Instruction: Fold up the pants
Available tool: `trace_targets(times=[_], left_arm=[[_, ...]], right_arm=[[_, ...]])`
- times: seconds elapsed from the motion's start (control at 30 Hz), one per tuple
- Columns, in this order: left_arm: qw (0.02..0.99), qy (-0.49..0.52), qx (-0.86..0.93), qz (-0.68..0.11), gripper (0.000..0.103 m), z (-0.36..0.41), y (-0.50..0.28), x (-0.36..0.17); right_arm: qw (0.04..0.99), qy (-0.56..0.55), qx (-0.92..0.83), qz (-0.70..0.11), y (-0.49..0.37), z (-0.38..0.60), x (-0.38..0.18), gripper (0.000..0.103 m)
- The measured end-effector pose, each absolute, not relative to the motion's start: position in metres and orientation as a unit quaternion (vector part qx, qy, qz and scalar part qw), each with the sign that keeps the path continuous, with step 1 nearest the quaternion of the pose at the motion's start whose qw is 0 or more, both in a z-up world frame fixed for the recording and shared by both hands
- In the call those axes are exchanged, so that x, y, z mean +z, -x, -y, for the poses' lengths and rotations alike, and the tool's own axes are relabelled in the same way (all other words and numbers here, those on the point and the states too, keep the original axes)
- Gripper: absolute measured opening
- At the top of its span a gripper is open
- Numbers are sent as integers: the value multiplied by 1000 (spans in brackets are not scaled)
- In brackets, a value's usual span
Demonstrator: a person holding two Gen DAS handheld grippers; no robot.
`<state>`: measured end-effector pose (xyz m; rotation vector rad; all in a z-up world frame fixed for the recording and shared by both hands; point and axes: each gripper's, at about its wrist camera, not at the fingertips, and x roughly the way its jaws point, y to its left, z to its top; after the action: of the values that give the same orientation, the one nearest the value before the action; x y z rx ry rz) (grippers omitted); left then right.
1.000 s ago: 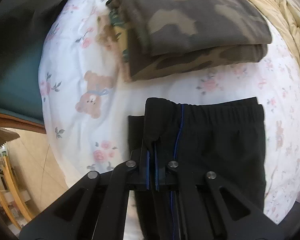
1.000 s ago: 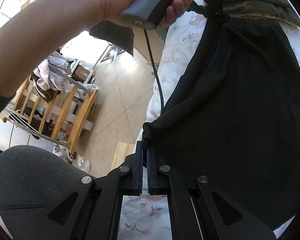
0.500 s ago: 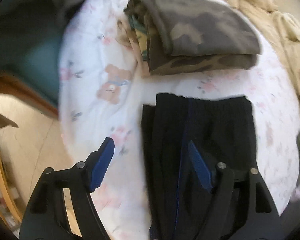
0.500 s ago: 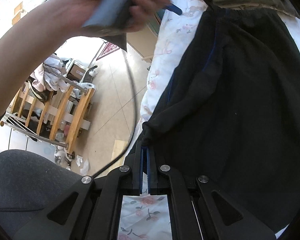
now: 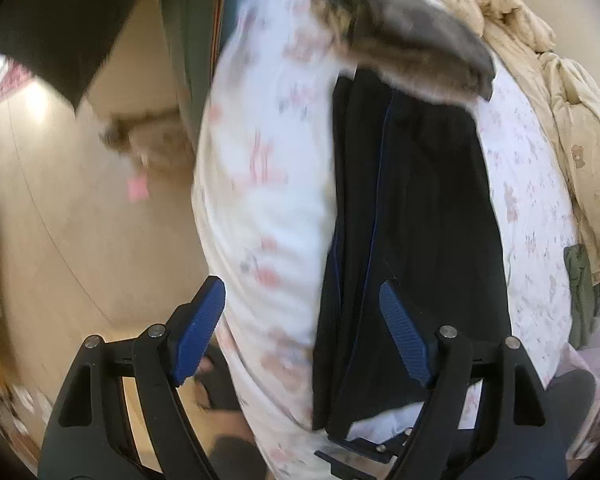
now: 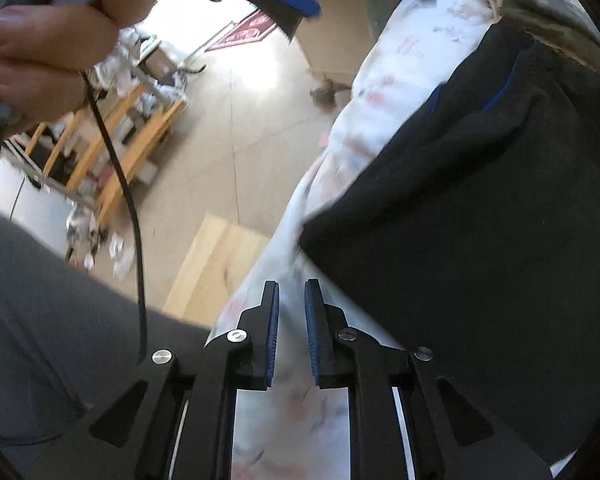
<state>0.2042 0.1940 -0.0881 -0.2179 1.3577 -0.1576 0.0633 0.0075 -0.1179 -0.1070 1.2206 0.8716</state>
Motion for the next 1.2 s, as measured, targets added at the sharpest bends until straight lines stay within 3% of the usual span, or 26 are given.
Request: trace_targets(times=[0.1, 0.27, 0.43, 0.5, 0.53, 0.57, 0.67, 0.93, 1.03, 1.07, 1.13, 1.17, 1.2], left_arm=[[768, 86, -96, -627, 75, -184, -199, -99], [755, 92, -119, -638, 48, -166, -206, -115], [744, 67, -144, -650, 31, -146, -210, -133], [747, 55, -150, -646, 31, -139, -211, -132], [749, 43, -148, -645, 26, -136, -210, -132], [748, 24, -146, -647, 15, -131, -209, -135], [748, -15, -145, -648, 6, -122, -206, -139], [759, 3, -78, -647, 10, -148, -204, -127], [726, 16, -75, -683, 42, -150, -206, -140], [730, 18, -76, -679, 42, -150, -205, -137], [740, 36, -87, -666, 43, -154, -204, -124], [740, 52, -89, -665, 48, -156, -203, -121], [737, 73, -91, -666, 50, -159, -201, -118]], right_arm=[[735, 30, 400, -547, -48, 15, -104, 17], [770, -80, 319, -548, -57, 104, -88, 25], [799, -144, 229, -536, -76, 197, -81, 26], [805, -157, 202, -535, -78, 218, -81, 26], [804, -168, 195, -535, -79, 226, -82, 26], [804, -178, 190, -535, -80, 232, -84, 26], [803, -193, 177, -535, -80, 244, -93, 26], [794, -208, 181, -542, -80, 255, -109, 26], [790, -215, 176, -547, -82, 261, -113, 26], [790, -218, 173, -546, -84, 264, -112, 26], [789, -228, 165, -545, -89, 271, -111, 40], [786, -243, 163, -545, -89, 277, -111, 60], [782, -261, 162, -542, -90, 283, -112, 66]])
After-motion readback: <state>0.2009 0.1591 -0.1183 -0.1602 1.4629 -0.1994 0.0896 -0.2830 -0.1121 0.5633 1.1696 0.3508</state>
